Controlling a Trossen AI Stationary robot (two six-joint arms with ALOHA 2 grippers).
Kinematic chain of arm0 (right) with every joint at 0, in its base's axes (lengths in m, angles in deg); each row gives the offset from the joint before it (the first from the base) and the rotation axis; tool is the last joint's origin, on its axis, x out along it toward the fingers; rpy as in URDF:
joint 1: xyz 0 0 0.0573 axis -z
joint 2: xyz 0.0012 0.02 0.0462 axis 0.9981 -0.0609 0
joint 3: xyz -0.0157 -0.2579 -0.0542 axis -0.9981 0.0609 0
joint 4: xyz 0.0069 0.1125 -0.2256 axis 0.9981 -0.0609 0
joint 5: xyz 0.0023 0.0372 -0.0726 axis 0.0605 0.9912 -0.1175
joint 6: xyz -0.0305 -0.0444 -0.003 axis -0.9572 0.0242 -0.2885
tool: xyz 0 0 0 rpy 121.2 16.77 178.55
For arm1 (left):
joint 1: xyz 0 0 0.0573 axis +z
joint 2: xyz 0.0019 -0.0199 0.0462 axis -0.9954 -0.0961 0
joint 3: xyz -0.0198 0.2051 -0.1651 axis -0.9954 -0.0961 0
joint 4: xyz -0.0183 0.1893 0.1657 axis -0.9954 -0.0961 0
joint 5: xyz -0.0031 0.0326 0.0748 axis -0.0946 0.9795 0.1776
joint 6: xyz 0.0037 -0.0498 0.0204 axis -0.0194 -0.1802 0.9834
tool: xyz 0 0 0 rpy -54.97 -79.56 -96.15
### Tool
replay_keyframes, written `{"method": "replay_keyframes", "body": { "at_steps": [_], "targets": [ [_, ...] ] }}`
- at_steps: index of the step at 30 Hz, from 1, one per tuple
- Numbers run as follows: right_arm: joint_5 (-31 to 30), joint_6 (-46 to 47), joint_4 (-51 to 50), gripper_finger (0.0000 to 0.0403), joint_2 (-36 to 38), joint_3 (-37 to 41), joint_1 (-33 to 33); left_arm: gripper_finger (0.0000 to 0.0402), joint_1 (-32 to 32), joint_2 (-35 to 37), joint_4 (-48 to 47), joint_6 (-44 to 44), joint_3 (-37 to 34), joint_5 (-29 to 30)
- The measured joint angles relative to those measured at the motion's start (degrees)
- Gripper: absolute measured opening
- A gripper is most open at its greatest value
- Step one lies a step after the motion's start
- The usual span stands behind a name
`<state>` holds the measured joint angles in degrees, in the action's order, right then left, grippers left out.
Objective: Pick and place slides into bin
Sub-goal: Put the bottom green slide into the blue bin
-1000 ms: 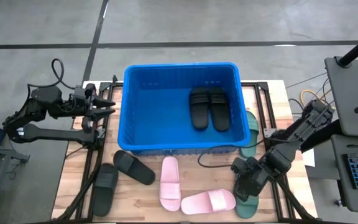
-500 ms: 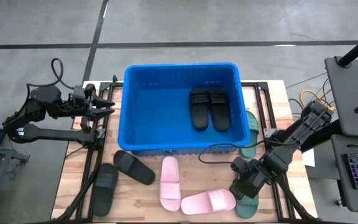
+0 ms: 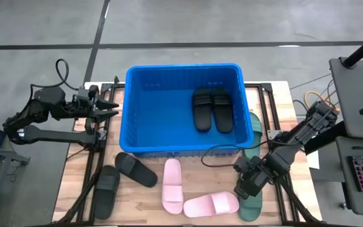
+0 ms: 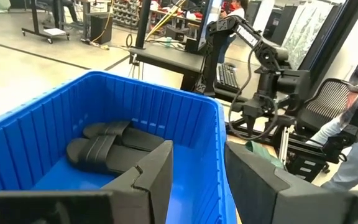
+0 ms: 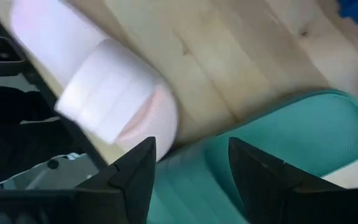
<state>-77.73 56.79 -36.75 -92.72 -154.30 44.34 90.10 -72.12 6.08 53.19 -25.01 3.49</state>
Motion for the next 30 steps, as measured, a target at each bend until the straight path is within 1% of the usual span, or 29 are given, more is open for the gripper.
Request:
{"method": "replay_keyframes", "body": {
  "at_steps": [2,4,9,12,14,17,19,25,30],
  "targets": [
    [0.1,0.0,1.5,0.0192,1.2,2.4,0.1,0.0128,0.0,-0.2,0.2,-0.1,0.0,0.0],
    [0.6,0.0,5.0,0.0192,3.0,5.4,0.2,0.0128,0.0,-0.3,0.4,-0.2,0.0,0.0],
    [4.2,-1.7,14.9,0.0192,8.0,13.0,0.2,0.0128,0.0,-0.4,1.9,-0.1,0.0,0.1],
    [6.5,-2.9,15.1,0.0192,9.6,15.9,0.2,0.0128,0.0,-0.6,2.0,0.0,0.0,0.6],
    [8.7,-6.2,15.1,0.0192,10.1,17.2,0.2,0.0128,0.0,-0.7,2.0,0.0,0.0,0.6],
    [12.7,-12.2,15.2,0.0192,10.2,18.3,0.2,0.0128,0.0,-0.7,2.0,-0.1,0.0,0.6],
    [14.1,-14.4,15.1,0.0192,10.2,18.6,0.2,0.0128,0.0,-0.8,2.0,-0.1,0.0,0.6],
    [14.1,-19.2,15.1,0.0192,9.5,18.9,0.2,0.0128,0.0,-0.7,2.0,-0.1,0.0,0.6],
    [14.2,-20.8,15.3,0.0192,7.6,19.0,0.2,0.0128,0.0,-0.8,2.0,-0.1,0.0,0.6]
  ]
}}
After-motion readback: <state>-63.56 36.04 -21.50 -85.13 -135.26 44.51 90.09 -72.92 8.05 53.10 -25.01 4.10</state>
